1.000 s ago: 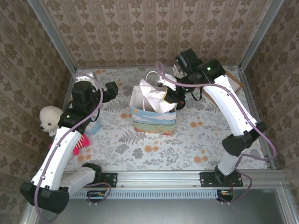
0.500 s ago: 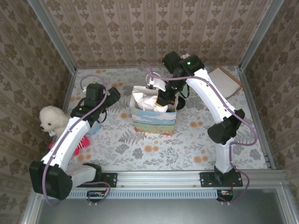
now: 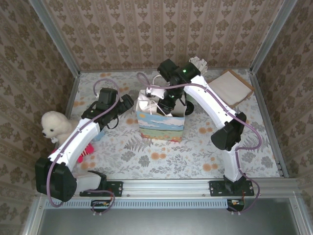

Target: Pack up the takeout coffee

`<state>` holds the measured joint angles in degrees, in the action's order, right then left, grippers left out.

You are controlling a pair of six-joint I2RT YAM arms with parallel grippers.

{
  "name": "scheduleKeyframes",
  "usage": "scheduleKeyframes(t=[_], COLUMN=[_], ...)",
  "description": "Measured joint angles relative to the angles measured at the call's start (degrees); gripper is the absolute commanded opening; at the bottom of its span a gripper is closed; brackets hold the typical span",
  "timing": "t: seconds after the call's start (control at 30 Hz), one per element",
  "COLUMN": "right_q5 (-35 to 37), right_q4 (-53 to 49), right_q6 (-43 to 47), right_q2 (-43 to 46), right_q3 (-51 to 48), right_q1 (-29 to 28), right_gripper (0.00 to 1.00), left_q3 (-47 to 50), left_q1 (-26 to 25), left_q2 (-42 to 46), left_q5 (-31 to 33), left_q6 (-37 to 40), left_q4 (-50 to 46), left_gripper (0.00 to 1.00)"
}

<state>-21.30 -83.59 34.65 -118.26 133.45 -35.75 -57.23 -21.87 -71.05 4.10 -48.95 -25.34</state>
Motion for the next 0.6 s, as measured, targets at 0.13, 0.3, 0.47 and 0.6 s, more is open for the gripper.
scheduleKeyframes(t=[0.13,0.3,0.47,0.6], right_q5=[1.03,3.19,5.64,15.47], right_q4=[2.03,7.78,19.61,35.21], right_q6=[-0.76,-2.99,-9.09,-21.31], right_q2=[1.27,8.31,20.61,33.22], right_q3=[-1.49,-8.44,-19.91,-33.57], right_q1=[-0.02,-0.04,-0.04,-0.26], right_gripper=[0.54,0.62,0.98,1.0], left_q3=[-0.02,0.0,0.0,0.0], left_q1=[-0.24,-0.24,-0.35,-1.05], left_q2=[0.0,0.0,-0.74,-1.84], left_q5=[0.02,0.17,0.2,0.59], left_q6=[-0.35,-0.37,-0.37,-0.37], left_q4=[0.0,0.0,-0.04,-0.66], left_gripper=[1.0,1.0,1.0,1.0])
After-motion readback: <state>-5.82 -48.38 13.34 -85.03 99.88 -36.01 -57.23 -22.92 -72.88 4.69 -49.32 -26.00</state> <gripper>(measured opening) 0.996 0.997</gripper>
